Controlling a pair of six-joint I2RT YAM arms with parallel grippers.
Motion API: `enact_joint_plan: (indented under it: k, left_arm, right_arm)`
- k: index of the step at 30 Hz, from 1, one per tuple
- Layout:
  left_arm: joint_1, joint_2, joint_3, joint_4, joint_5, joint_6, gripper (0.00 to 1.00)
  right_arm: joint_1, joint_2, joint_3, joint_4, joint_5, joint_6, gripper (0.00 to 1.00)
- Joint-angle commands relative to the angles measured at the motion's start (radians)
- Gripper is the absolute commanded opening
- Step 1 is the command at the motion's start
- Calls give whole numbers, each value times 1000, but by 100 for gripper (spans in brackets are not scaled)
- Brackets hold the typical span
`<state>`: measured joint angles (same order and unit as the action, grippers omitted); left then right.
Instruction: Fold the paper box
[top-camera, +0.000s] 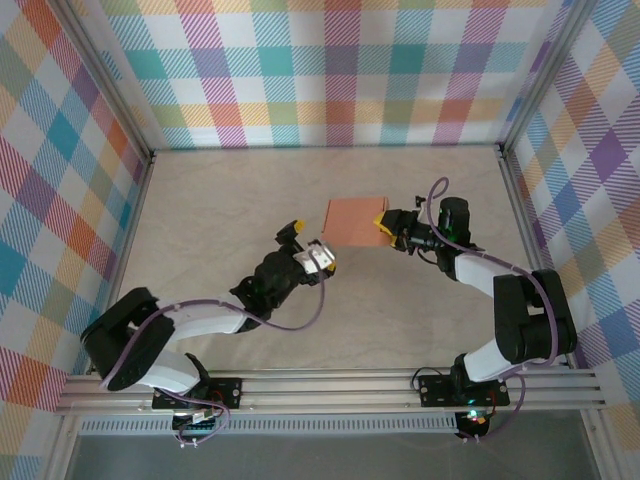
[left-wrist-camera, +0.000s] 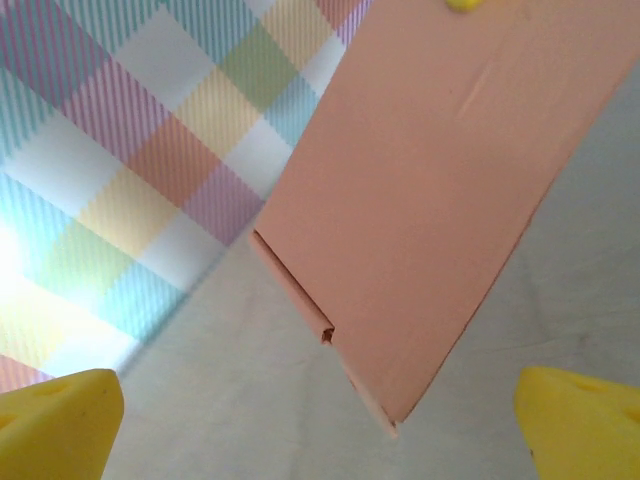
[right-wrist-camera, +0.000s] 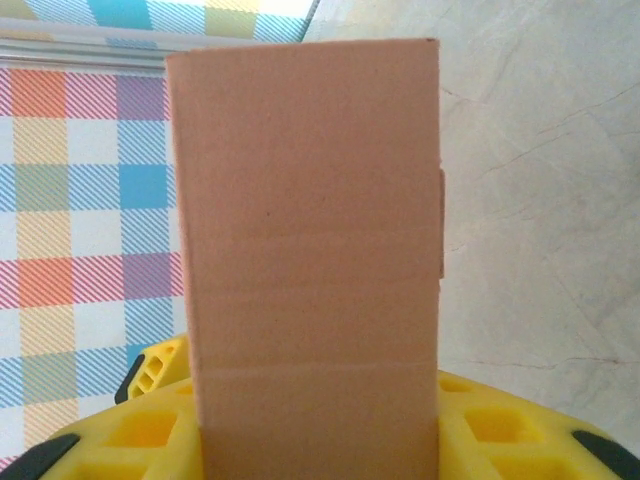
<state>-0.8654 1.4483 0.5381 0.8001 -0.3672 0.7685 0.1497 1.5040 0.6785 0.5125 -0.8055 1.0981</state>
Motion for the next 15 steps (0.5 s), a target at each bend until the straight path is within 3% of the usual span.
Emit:
enact_joint_plan:
  k: [1, 9, 15]
  left_arm:
    - [-46, 104, 1, 233, -203, 273, 100]
    - [-86, 368, 97, 596, -338, 522, 99]
    - [-84, 415, 138, 614, -338, 511, 91]
  right_arm:
    - [-8, -34, 25, 0, -46, 25, 38]
    - [-7, -43, 11, 21, -76, 47, 39]
    - [-7, -45, -3, 48, -87, 65, 39]
